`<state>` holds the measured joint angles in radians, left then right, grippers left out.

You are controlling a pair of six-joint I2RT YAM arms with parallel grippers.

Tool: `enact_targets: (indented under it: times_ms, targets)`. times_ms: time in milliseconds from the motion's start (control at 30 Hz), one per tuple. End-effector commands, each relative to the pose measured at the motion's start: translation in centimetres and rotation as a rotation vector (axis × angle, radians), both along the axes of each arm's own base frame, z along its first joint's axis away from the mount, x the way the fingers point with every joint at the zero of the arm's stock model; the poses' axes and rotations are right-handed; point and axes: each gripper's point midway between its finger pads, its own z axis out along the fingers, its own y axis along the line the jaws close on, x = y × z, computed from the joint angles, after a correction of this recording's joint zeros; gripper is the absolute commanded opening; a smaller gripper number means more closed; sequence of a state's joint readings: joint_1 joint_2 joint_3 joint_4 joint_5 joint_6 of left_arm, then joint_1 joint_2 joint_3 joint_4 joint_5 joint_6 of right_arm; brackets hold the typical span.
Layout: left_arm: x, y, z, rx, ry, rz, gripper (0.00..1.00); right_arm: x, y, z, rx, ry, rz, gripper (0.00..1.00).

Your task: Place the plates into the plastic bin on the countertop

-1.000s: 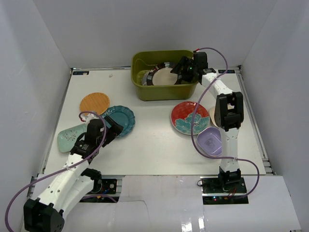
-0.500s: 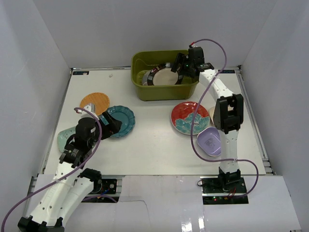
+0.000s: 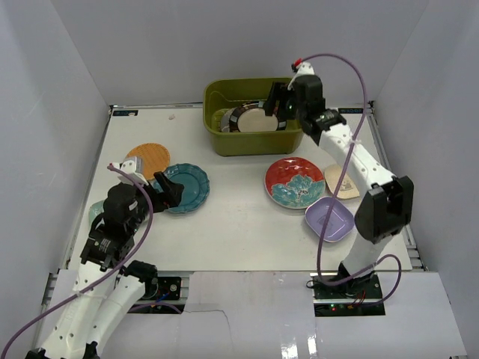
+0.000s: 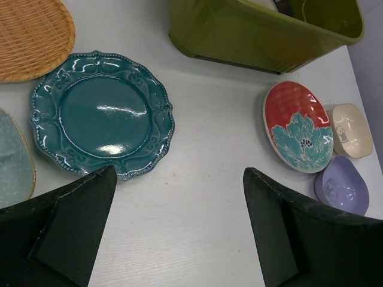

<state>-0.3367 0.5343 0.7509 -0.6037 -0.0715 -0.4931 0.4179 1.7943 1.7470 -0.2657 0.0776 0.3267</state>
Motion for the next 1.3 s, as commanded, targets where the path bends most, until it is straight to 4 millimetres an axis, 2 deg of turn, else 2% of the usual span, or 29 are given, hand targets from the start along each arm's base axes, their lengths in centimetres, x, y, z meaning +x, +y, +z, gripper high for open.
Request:
enact_targets:
  times_ms: [0, 33, 67, 100, 133, 167, 233, 267, 300, 333, 400, 433, 500, 533, 700, 733, 800, 833, 900, 933, 1033, 1067, 1100, 1133, 1167, 1200, 1233, 1267]
  targets:
    - [0.1, 0.4, 1.8, 0.003, -0.057, 0.015, 0.98, -7.3, 6.9, 0.1, 0.154, 0.004, 0.152, 0.75]
    - [0.1, 0.5, 2.0, 0.0, -0.069, 0.02, 0.98, -8.8, 8.1, -0.7, 0.201, 0.015, 0.17, 0.73]
    - [0.0, 0.5, 2.0, -0.006, -0.078, 0.017, 0.98, -10.7, 8.8, -2.8, 0.27, 0.02, 0.179, 0.6]
    - [0.0, 0.4, 2.3, -0.012, -0.095, 0.016, 0.98, -13.2, 11.0, -3.9, 0.377, 0.083, 0.215, 0.57]
    - [-0.1, 0.5, 2.0, -0.014, -0.105, 0.016, 0.98, -14.4, 11.8, -5.2, 0.425, 0.114, 0.227, 0.56]
    - [-0.2, 0.7, 1.8, -0.014, -0.111, 0.025, 0.98, -16.2, 13.2, -7.8, 0.461, 0.151, 0.253, 0.54]
    - [-0.2, 0.7, 1.5, -0.015, -0.12, 0.024, 0.98, -17.7, 14.9, -9.9, 0.495, 0.202, 0.274, 0.55]
    - [-0.3, 0.6, 0.9, -0.017, -0.115, 0.02, 0.98, -18.0, 16.0, -12.1, 0.471, 0.247, 0.277, 0.61]
    - [-0.4, 0.5, 1.1, -0.019, -0.119, 0.011, 0.98, -19.6, 17.6, -12.9, 0.475, 0.284, 0.333, 0.64]
    - [-0.4, 0.4, 1.2, -0.022, -0.123, 0.002, 0.98, -20.0, 18.5, -15.2, 0.464, 0.326, 0.335, 0.69]
    - [-0.4, 0.3, 1.2, -0.023, -0.127, -0.001, 0.98, -20.7, 20.3, -16.3, 0.479, 0.362, 0.365, 0.73]
    - [-0.4, 0.2, 1.1, -0.02, -0.125, -0.005, 0.98, -20.8, 20.8, -18.2, 0.482, 0.405, 0.351, 0.73]
    - [-0.4, -0.2, 0.9, -0.021, -0.12, -0.03, 0.98, -20.6, 21.6, -18.9, 0.525, 0.407, 0.347, 0.73]
    - [-0.4, -0.3, 0.8, -0.022, -0.12, -0.036, 0.98, -20.5, 21.9, -20.3, 0.542, 0.445, 0.33, 0.72]
    - [-0.2, -0.8, 0.4, -0.018, -0.11, -0.059, 0.98, -19.1, 23.5, -22.2, 0.633, 0.466, 0.293, 0.63]
    - [-0.2, -0.9, 0.3, -0.018, -0.106, -0.063, 0.98, -18.9, 23.9, -23.3, 0.643, 0.483, 0.282, 0.61]
    - [-0.2, -0.9, 0.3, -0.017, -0.107, -0.065, 0.98, -18.3, 24.5, -23.2, 0.707, 0.488, 0.267, 0.56]
    - [-0.1, -0.9, 0.2, -0.014, -0.101, -0.062, 0.98, -17.9, 24.8, -24.0, 0.718, 0.498, 0.253, 0.53]
    - [-0.1, -0.8, 0.2, -0.013, -0.102, -0.061, 0.98, -17.6, 25.2, -24.4, 0.772, 0.527, 0.232, 0.49]
    - [0.0, -0.8, 0.1, -0.012, -0.1, -0.06, 0.98, -17.6, 25.3, -25.3, 0.778, 0.543, 0.224, 0.45]
    - [0.1, -0.8, 0.0, -0.009, -0.093, -0.058, 0.98, -17.2, 25.4, -25.3, 0.828, 0.545, 0.205, 0.33]
    - [0.2, -0.9, -0.1, -0.007, -0.09, -0.059, 0.98, -17.2, 25.1, -25.3, 0.836, 0.539, 0.196, 0.23]
    - [0.2, -0.9, -0.1, -0.007, -0.089, -0.06, 0.98, -17.3, 24.8, -25.3, 0.834, 0.543, 0.193, 0.16]
    - [0.2, -0.9, -0.2, -0.005, -0.086, -0.06, 0.98, -16.9, 24.5, -24.2, 0.845, 0.511, 0.177, 0.1]
    - [0.2, -0.9, -0.3, -0.004, -0.083, -0.059, 0.98, -16.9, 24.0, -23.7, 0.842, 0.498, 0.174, 0.08]
    - [0.3, -0.8, -0.3, -0.004, -0.082, -0.054, 0.98, -17.3, 22.9, -24.2, 0.82, 0.497, 0.153, 0.08]
    - [0.3, -0.8, -0.2, -0.004, -0.085, -0.056, 0.98, -17.4, 22.4, -22.0, 0.827, 0.457, 0.168, 0.08]
    - [0.3, -0.8, -0.3, -0.003, -0.084, -0.056, 0.98, -17.8, 21.7, -21.6, 0.817, 0.452, 0.166, 0.08]
